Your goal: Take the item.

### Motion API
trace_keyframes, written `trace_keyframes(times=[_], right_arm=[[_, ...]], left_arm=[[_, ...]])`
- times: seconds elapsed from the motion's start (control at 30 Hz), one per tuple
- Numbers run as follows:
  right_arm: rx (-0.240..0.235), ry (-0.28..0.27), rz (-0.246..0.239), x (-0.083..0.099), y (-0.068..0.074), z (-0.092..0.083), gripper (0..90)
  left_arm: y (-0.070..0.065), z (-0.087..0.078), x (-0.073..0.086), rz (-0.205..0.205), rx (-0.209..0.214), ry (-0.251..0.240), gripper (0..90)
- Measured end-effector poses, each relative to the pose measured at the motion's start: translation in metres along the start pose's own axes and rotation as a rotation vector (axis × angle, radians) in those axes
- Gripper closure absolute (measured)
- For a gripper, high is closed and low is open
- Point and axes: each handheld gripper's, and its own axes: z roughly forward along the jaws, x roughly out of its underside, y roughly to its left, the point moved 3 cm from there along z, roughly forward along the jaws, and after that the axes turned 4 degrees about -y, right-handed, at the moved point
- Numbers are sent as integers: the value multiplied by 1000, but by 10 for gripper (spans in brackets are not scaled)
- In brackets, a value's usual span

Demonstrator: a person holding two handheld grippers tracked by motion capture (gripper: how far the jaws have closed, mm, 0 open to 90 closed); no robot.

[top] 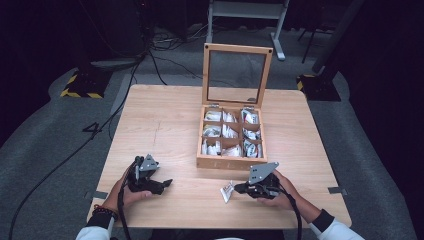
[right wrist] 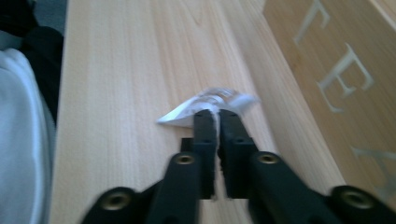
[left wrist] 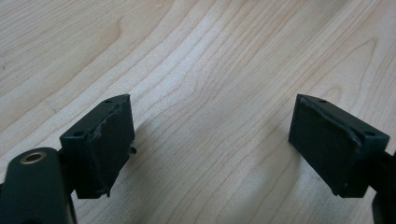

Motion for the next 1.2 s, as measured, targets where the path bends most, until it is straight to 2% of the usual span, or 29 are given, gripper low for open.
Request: trace_keyframes(times=[0.03,0.1,0.13,0.2,0.23,0.37,0.47,0.5,0.6,0.7,0.77,0.8,0.83,0.93,1.07,1.2], right_arm=[[5,-10,23,3,-2,-4,749],[25,-20,22,5,-2,-9,687],[25,-20,22,5,-2,-9,687],[45,-36,34,9,-6,-21,623],[68,-37,38,11,-8,-25,615],[102,-67,67,19,-16,-44,575],[110,-72,81,23,-17,-52,546],[145,-61,82,28,-18,-60,515],[170,-62,89,32,-19,-71,480],[199,-75,112,38,-22,-81,429],[233,-80,132,42,-27,-88,400],[233,-80,132,42,-27,-88,400],[272,-96,157,46,-33,-98,371],[325,-117,189,48,-44,-109,349],[374,-139,230,49,-65,-121,327],[421,-162,259,47,-90,-130,310]], left_arm=[[0,0,0,1,-1,0,148],[0,0,0,1,-1,0,148],[0,0,0,1,-1,0,148],[0,0,0,-2,-3,0,146],[0,1,-1,-6,-4,0,146],[-1,1,-3,-20,-21,23,143],[-2,2,-6,-35,-37,36,163],[-4,4,-10,-38,-30,46,175],[-8,7,-16,-31,6,59,184],[-9,7,-20,-11,10,62,186],[-7,5,-23,-12,10,41,187],[-7,5,-23,-12,10,41,187],[-3,1,-29,-27,13,5,190],[4,-5,-40,-36,10,-36,193],[13,-7,-60,-44,2,-72,184],[19,-7,-84,-22,-5,-109,182]])
